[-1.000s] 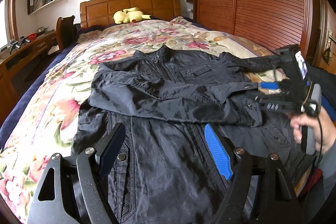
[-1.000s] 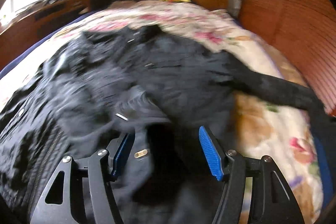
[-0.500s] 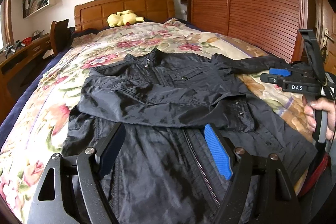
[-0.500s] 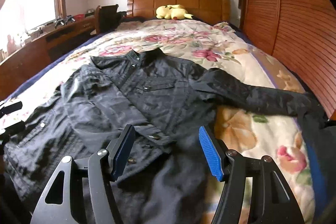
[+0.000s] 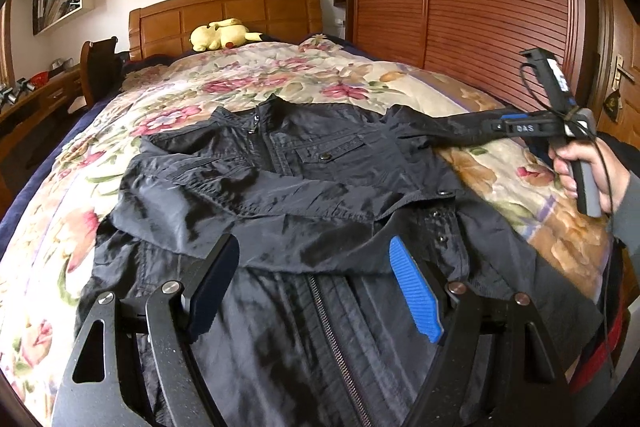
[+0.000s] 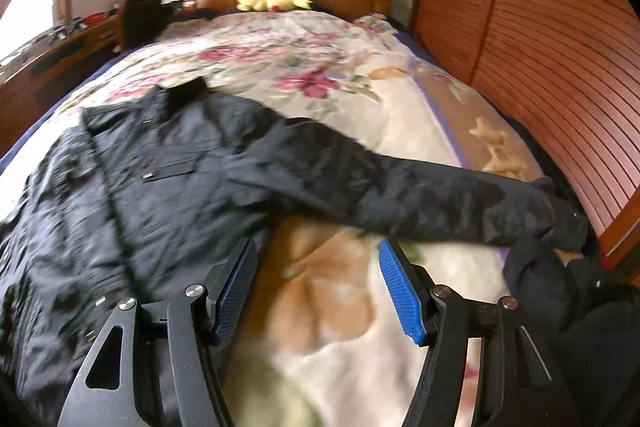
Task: Fold large clothes
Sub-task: 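Move the right tool along the other sleeve to its cuff, then close the right tool on the other sleeve cuff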
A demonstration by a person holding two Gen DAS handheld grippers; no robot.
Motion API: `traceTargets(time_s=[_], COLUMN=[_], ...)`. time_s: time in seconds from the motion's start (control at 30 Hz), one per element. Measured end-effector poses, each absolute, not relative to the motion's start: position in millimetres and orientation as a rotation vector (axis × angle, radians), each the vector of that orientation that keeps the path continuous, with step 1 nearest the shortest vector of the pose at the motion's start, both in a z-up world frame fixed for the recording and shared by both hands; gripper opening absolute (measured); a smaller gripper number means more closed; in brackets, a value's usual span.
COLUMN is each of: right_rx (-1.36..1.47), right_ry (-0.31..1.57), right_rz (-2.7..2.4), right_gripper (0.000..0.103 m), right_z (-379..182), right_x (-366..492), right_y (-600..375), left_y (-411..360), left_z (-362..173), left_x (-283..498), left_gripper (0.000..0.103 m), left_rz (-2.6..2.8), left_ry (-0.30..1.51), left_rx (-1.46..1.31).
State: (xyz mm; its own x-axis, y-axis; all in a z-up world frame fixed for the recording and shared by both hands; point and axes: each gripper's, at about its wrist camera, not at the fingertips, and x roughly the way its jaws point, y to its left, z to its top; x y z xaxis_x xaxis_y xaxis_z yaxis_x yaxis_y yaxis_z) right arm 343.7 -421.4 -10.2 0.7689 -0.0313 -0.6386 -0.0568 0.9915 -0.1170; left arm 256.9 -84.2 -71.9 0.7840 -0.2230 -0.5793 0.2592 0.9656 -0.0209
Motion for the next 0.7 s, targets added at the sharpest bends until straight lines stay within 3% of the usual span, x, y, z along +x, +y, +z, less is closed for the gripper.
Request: traceTargets(time_s=[0.7], right_rx=[0.214], right_ry=[0.848], right_rz=[-0.166], right_gripper=[0.068], right_z=[-78.6], right_x=[473.7], right_y=[-492.7], left_y=[-93.8], left_z=[-79.4], left_x=[276.9], left_gripper=[0.079], left_rz=[-0.279], left_ry=[0.651], left_rx=[0.064])
